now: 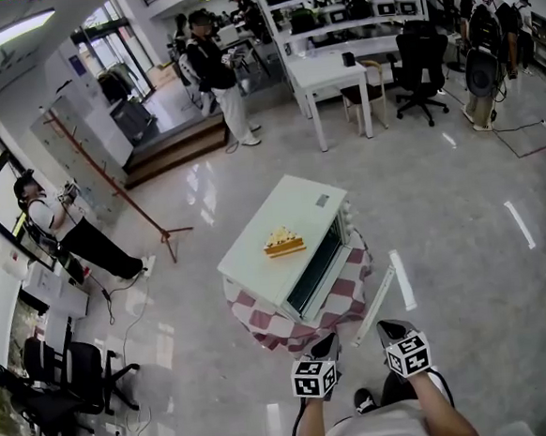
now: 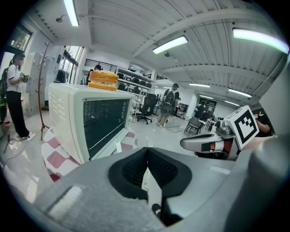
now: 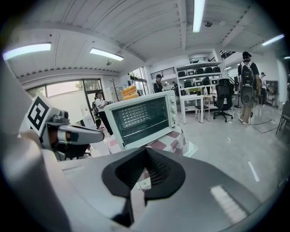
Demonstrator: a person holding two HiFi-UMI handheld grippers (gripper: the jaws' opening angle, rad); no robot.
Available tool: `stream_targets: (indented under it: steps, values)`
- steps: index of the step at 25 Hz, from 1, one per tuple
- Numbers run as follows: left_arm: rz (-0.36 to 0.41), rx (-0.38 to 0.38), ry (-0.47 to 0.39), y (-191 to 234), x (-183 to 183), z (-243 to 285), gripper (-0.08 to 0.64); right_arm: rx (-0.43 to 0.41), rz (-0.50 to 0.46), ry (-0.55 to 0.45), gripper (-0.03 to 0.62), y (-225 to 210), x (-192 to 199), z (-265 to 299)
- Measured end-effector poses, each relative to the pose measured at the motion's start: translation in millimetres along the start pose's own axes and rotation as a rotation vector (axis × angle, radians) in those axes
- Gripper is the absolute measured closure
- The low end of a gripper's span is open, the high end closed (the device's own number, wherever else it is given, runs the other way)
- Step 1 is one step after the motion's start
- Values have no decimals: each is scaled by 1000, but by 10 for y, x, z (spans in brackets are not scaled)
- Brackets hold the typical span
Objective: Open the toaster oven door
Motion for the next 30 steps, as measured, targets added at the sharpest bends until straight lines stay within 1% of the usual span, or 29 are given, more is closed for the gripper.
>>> stream_targets:
  steps: [8,14,19,25,30]
  values:
    - [-11,-25,5,64,28,-54,558,-12,-2,-10,589,45,-21,11]
    - [-22,-29,3,93,97,-104,558,-19,-17,-14,589,100,10,4]
    - [-25,-32,-7,103,85,-136,558,-24,-26,-13,589,131,14,3]
    - [-23,-27,-4,81,81,-133,558,6,-6,-31,589,39,-27,-53]
    - [-17,-18,-4,84,73,-108,558,8,-6,-25,589,42,-5,-59]
Point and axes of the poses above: the fingertips, and each gripper's own axes: z forward along the fingers, y to its left, x out of its underside, the point moved 8 cm from there along -z, backward along the fingers, and after that the axes turned 15 degrees about x, right-handed, at the moved point
